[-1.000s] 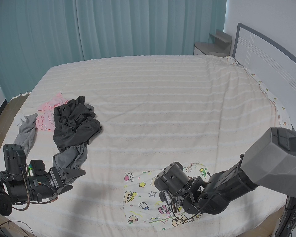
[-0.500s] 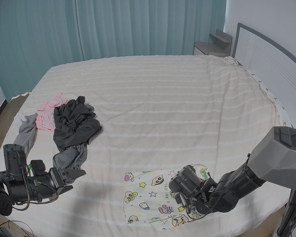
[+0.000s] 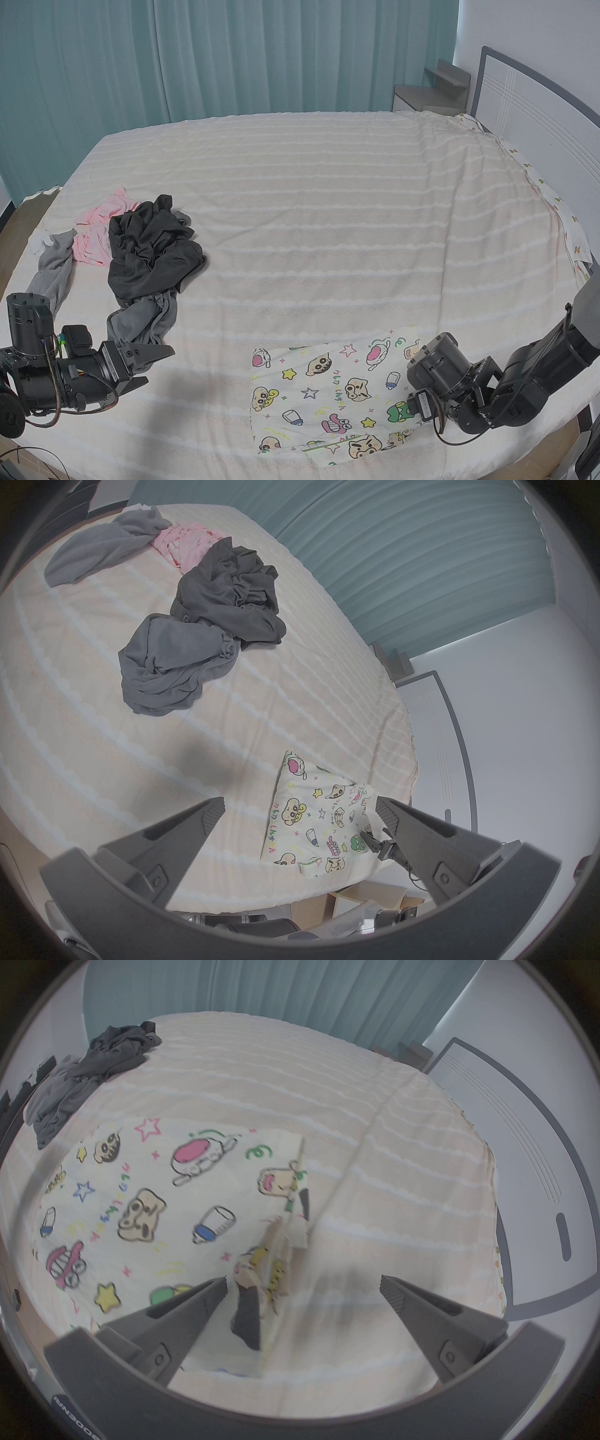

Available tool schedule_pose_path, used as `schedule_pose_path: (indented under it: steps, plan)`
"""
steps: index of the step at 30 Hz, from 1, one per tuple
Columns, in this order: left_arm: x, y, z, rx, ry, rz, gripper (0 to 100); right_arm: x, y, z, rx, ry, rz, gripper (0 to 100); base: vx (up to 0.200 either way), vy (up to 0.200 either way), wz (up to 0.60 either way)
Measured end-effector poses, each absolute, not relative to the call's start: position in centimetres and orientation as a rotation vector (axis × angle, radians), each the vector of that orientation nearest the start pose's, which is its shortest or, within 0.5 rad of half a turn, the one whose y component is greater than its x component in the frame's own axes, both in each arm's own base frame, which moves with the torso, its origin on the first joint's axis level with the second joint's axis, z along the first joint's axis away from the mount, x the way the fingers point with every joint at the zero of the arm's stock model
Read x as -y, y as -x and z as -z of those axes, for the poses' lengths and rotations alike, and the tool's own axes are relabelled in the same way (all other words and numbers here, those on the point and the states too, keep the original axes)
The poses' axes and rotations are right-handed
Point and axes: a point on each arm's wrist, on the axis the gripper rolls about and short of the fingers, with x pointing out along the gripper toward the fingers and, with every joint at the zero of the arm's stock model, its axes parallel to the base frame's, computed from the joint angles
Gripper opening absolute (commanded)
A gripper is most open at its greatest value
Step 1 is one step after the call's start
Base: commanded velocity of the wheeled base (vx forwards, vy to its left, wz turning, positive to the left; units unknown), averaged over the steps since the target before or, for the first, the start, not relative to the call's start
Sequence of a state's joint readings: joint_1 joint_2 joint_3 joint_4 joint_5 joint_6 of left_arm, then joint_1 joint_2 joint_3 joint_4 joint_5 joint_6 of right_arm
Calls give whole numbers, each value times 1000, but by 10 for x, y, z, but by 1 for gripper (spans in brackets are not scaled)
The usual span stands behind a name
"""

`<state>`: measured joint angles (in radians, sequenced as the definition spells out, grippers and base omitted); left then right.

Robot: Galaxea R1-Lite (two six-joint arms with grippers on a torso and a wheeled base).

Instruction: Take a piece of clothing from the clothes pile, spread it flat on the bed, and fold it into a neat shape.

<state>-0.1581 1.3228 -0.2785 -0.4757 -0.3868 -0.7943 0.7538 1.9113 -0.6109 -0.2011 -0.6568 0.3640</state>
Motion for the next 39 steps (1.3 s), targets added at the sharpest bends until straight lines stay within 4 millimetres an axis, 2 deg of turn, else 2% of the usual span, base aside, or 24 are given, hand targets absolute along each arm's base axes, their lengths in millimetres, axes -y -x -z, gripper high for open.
schedule_pose_path:
  steps: [6,11,17,22,30,39]
  plan:
    - [34,-161,-123,-754,818,276,100,-153,-190,-48,-844,368,91,100,0,0,0]
    - [34,-161,-124,-753,818,276,100,-147,-190,-59,-804,298,88,100,0,0,0]
    - [34,-161,-123,-754,818,276,100,-145,-196,-78,-754,116,-16,100,0,0,0]
    - [34,-161,-123,-754,818,276,100,-140,-194,-86,-821,-108,-162,100,0,0,0]
    - [34,-161,-123,-756,818,277,100,-124,-181,-82,-1003,-404,-308,100,0,0,0]
    - [35,-160,-122,-761,818,277,100,-117,-176,-70,-1024,-445,-302,100,0,0,0]
